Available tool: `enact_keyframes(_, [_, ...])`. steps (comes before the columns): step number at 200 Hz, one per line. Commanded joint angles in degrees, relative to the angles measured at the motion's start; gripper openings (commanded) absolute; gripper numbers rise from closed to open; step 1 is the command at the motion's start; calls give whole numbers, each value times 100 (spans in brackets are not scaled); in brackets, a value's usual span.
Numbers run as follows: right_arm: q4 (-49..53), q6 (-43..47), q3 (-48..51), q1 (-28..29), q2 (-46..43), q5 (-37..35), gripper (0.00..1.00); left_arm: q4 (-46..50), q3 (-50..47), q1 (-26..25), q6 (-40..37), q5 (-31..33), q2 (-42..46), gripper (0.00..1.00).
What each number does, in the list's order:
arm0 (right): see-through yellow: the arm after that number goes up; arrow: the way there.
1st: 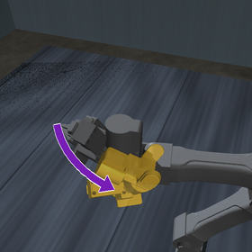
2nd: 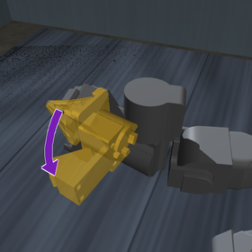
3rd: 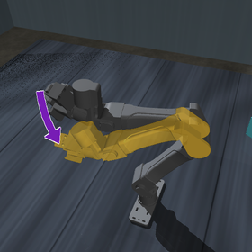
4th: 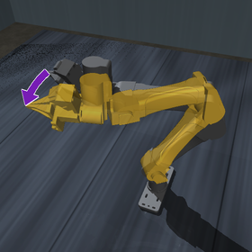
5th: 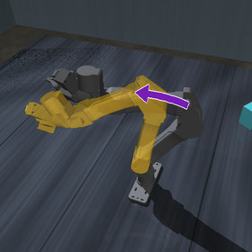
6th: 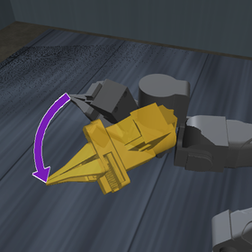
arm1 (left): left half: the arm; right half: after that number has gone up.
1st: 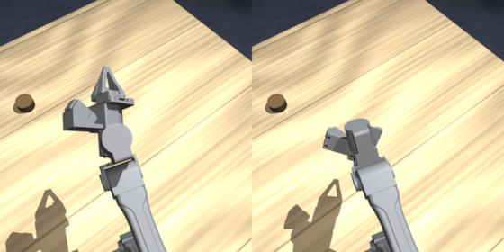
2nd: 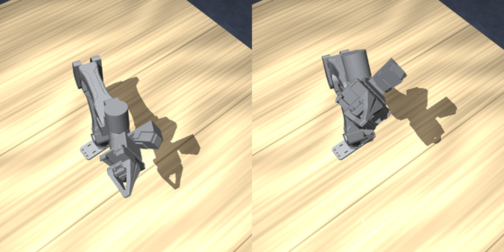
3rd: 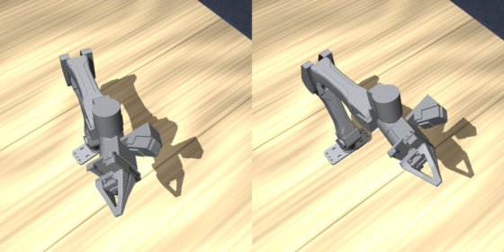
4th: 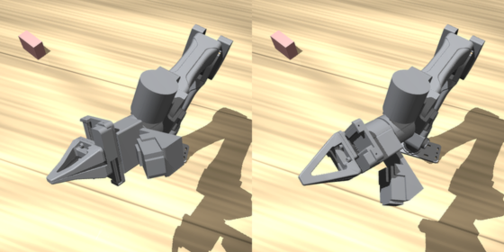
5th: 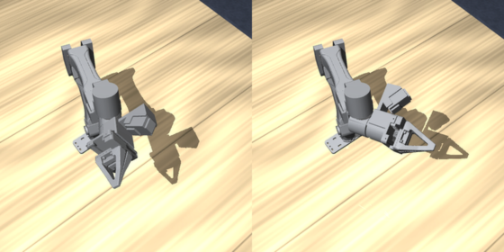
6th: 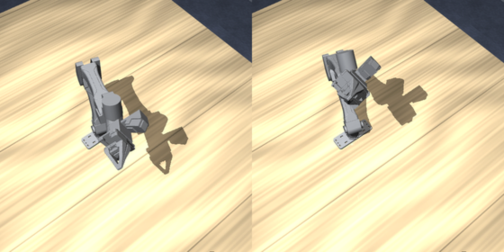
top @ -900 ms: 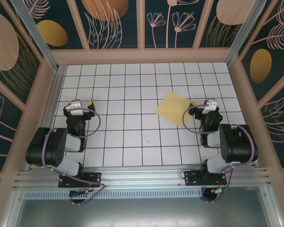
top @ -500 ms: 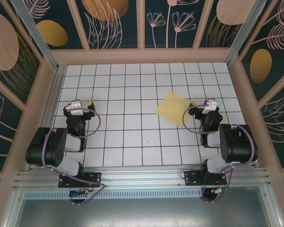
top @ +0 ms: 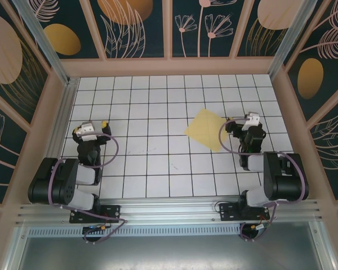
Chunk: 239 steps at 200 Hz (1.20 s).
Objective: Fold a paper plane with a square sheet of paper (pick it up from the middle)
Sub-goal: Move the square sheet of paper to the center of the table.
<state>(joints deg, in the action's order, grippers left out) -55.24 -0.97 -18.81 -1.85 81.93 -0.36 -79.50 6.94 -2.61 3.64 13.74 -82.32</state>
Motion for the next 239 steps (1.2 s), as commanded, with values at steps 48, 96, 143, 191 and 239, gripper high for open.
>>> enact_keyframes(48, [4783, -1725, -2253, 143, -705, -394, 99, 4492, 1402, 41, 1796, 413, 2323, 99])
enact_keyframes(96, [6956, -2212, -3595, 884, 512, -76, 99, 6322, 2102, 41, 3043, -571, 2950, 99])
enact_keyframes(143, [7451, -2713, -3979, 1700, 1251, -116, 99, 7227, 2312, 41, 3147, -1536, 3029, 99])
enact_keyframes(191, [8034, -3394, -4812, 2147, 2337, -1035, 98, 7620, 2305, 41, 3083, -1794, 3038, 99])
enact_keyframes(239, [8550, -3140, -5502, 2618, 3213, -1577, 95, 7677, 2286, 41, 3108, -2011, 2960, 99])
